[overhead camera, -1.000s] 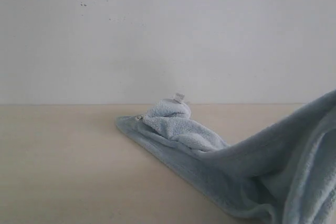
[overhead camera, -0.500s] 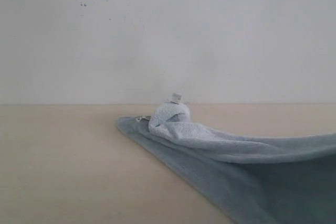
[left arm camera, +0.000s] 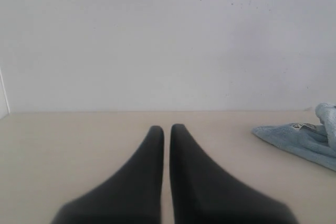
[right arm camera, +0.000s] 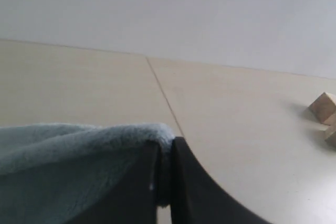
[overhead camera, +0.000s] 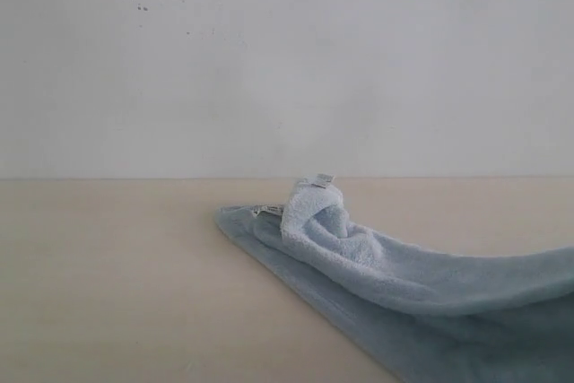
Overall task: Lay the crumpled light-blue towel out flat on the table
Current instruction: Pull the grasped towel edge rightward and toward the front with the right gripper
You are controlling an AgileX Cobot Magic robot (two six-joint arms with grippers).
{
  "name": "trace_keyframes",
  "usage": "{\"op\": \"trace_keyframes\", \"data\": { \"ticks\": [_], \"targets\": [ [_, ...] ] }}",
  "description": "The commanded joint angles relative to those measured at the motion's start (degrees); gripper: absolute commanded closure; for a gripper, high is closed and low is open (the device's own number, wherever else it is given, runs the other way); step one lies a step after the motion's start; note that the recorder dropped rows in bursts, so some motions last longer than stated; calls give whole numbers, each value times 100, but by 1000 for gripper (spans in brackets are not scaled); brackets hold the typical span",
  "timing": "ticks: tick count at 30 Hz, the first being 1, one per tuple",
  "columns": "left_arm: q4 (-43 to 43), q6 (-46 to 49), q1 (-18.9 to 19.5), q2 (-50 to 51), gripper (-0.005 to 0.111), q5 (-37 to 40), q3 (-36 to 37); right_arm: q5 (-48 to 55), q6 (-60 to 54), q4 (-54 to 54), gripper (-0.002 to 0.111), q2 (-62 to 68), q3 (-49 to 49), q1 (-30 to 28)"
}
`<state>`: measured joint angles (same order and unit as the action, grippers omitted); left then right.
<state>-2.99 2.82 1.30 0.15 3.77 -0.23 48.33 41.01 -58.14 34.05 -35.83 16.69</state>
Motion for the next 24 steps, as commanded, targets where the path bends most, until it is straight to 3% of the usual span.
{"op": "trace_keyframes", "data": {
  "ticks": [1, 15, 19, 21, 24],
  "targets": [
    [-68, 29, 14, -15, 103, -81, 23, -357, -433, 782, 106, -34, -23, 0],
    [-68, -11, 14, -15, 103, -122, 23, -599, -703, 1031, 106, -22, -23, 0],
    [-767, -1437, 14, -15, 103, -548, 23, -665, -1252, 1332, 106, 20, -3, 0],
    [-1079, -2284, 14, -15, 103, -247, 23, -680, -1433, 1320, 106, 147, 44, 0],
    [-1107, -2489, 14, -15, 103, 375, 23, -662, -1435, 1021, 106, 484, 158, 0]
  ]
}}
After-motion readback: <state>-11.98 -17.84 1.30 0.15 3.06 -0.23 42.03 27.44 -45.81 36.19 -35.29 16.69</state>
